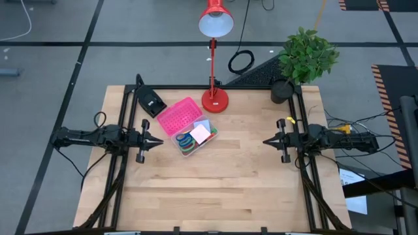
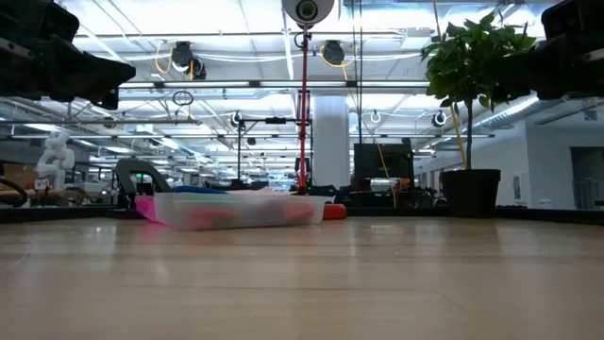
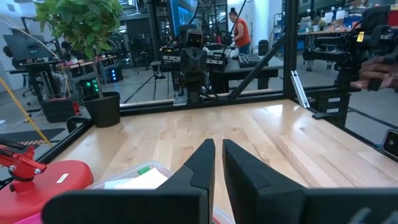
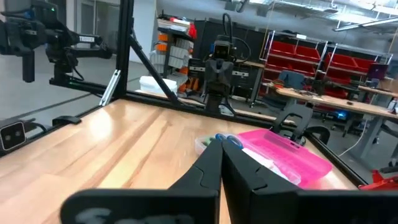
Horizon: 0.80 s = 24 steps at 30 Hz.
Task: Pack school essentials
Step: Return to Home Position
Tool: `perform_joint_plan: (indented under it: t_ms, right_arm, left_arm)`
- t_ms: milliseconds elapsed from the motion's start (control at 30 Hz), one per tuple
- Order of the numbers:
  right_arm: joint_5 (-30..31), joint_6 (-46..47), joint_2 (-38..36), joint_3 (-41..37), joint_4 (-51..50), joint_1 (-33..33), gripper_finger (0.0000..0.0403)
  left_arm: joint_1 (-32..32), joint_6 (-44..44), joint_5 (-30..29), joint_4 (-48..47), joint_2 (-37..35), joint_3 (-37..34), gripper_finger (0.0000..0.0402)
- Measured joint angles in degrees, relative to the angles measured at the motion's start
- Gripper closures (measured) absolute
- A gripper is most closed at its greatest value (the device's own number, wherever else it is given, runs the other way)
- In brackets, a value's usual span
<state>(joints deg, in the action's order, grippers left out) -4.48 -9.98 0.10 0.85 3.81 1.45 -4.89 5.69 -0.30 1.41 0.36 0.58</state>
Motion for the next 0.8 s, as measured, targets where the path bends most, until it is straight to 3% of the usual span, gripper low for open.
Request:
perform_joint_plan:
  t_ms: [300,800]
  right_arm:
    - [0.39,-5.82,0.09,0.01,-1.56,0.00,0.0403]
    - [0.07,-5.70,0.09,-0.01,-1.46,0.00,0.0403]
  left_arm:
    - [0.00,0.00,0.02,0.04,0.00,0.00,0.0366]
    - [0.00,0.00,0.07,0.09,0.00,-0.01,0.0366]
